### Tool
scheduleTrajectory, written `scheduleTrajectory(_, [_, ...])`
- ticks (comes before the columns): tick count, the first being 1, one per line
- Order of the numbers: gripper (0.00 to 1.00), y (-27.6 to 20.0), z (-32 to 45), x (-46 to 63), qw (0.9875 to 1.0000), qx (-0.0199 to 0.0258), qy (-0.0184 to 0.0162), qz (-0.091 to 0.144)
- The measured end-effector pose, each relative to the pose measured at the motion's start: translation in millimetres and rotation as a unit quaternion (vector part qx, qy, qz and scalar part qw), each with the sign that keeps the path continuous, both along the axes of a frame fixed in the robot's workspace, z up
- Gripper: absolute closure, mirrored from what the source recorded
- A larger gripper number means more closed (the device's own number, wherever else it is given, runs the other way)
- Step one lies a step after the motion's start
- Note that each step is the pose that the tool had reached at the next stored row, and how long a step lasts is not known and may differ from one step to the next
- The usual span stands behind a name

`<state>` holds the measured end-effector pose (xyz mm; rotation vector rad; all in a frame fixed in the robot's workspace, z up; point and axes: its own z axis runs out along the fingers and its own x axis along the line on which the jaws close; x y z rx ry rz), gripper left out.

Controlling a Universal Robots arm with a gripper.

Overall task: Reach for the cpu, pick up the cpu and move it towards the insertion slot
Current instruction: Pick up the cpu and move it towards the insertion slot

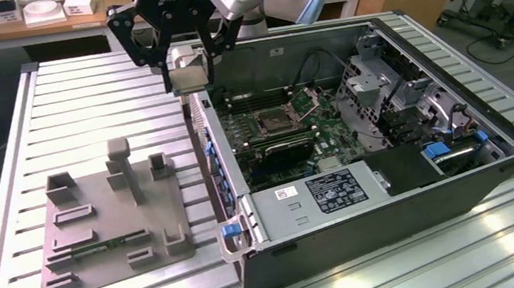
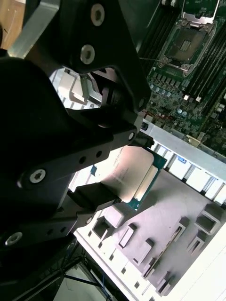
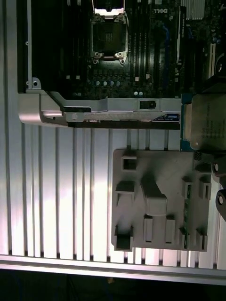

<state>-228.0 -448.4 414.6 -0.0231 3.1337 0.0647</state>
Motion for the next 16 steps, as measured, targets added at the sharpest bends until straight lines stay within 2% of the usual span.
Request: scheduleTrajectory(16, [0.45, 0.0, 0.0, 18.8, 1.0000, 0.0000, 0.0000, 0.000])
